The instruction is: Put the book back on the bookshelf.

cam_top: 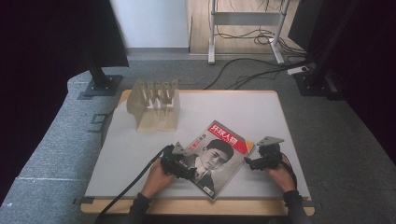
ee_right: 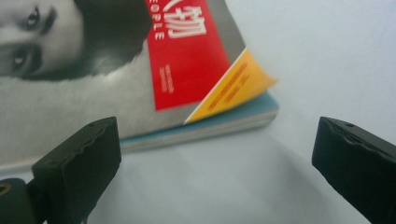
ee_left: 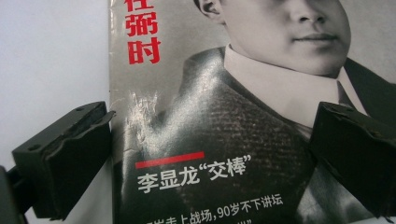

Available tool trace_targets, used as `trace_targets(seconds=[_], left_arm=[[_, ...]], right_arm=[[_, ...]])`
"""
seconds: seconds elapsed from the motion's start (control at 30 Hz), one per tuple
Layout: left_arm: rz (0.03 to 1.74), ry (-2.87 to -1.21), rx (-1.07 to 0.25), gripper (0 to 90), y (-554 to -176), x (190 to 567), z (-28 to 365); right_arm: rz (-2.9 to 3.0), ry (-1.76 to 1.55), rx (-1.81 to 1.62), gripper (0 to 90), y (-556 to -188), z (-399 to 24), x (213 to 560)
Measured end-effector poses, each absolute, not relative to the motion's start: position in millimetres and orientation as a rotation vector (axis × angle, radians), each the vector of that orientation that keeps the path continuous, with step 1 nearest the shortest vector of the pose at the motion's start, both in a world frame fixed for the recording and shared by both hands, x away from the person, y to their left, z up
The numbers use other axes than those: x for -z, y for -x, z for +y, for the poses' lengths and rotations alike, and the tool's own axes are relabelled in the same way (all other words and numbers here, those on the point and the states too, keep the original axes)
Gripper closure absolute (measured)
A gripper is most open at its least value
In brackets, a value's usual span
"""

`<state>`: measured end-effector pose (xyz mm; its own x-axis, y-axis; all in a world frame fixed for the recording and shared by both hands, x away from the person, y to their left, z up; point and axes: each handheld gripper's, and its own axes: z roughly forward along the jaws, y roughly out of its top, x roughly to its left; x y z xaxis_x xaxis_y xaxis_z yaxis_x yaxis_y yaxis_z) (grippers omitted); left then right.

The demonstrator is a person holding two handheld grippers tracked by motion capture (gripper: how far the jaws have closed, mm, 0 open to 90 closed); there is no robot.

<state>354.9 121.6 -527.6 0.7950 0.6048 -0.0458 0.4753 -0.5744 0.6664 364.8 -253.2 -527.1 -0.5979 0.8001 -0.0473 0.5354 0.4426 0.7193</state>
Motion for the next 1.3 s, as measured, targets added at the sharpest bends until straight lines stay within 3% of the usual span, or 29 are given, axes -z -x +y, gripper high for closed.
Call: trace_targets(seconds=[0.43, 0.77, 0.97, 1.3], left_arm=[[0.771, -2.345, -0.213, 0.0, -339, 523, 131], [0.911, -2.322, -0.436, 0.0, -373, 506, 179], [0.910, -2.347, -0.372, 0.0, -384, 521, 182], [0.928, -2.265, -0.370, 2.5, -362, 527, 183]], right_arm=[[2.310, -1.170, -0.946, 0.0, -374, -251, 533], [2.313, -1.179, -0.928, 0.0, -384, -248, 532], [2.311, -1.190, -0.941, 0.0, -387, -248, 533], [2.308, -1.204, -0.930, 0.0, -404, -245, 533]])
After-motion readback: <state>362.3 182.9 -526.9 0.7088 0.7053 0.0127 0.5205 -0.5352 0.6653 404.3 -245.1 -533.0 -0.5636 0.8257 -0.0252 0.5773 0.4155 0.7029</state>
